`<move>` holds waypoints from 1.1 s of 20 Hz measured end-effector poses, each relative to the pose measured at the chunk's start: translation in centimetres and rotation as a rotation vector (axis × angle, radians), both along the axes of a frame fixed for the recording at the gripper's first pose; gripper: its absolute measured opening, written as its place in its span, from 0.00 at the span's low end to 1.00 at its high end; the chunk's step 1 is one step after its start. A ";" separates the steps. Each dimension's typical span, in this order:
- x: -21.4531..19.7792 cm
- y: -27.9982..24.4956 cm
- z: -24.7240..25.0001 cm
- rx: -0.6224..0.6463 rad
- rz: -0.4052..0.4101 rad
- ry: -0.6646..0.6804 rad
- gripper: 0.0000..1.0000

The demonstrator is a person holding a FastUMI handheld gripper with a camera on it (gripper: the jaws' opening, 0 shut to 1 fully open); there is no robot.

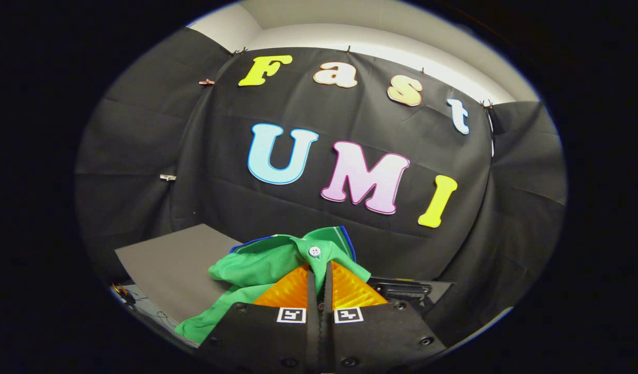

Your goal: Put the clothes into the washing machine and then close the washing machine lid.

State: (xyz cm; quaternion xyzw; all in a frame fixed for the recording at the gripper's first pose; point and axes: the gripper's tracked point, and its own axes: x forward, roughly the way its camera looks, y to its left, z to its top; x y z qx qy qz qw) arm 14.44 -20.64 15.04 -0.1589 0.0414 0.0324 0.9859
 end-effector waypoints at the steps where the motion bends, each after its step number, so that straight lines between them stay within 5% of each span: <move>1: 0.2 -1.8 0.0 0.000 -0.020 -0.002 0.05; 12: 1.8 -17.2 -6.5 -0.018 -0.168 0.056 0.05; 22: 4.0 -22.3 -18.5 -0.131 -0.197 0.235 0.05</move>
